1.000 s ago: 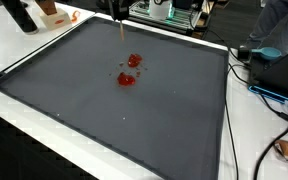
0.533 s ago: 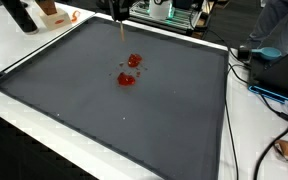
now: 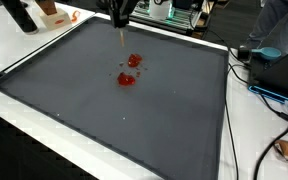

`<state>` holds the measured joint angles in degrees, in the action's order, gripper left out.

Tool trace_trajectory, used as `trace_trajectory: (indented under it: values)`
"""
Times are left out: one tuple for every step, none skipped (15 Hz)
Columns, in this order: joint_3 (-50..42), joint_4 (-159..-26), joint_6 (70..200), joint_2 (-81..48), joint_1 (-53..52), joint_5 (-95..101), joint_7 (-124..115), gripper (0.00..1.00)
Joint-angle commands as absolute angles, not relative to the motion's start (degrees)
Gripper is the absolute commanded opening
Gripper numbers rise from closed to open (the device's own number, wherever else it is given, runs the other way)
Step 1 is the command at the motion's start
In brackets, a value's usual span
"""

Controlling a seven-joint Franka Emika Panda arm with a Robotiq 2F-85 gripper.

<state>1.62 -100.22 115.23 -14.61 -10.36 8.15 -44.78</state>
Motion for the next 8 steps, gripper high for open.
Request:
trace_trajectory:
  values:
    - [2.5, -102.0, 119.1, -15.6, -9.0, 4.7, -39.5, 0.03]
    - [2.4, -102.5, 120.3, -15.8, -9.0, 4.3, -38.6, 0.03]
    - [2.4, -102.9, 121.0, -16.1, -8.9, 3.7, -37.4, 0.03]
    - [2.2, -103.1, 121.7, -16.5, -8.9, 3.3, -36.9, 0.03]
    - [2.2, -103.3, 122.3, -17.0, -8.7, 2.5, -35.8, 0.03]
    - [2.1, -103.4, 122.6, -17.4, -8.6, 2.1, -35.4, 0.03]
    - [2.1, -103.5, 122.9, -17.7, -8.4, 1.3, -34.5, 0.03]
    - [2.0, -103.6, 123.1, -18.2, -8.3, 1.0, -33.9, 0.03]
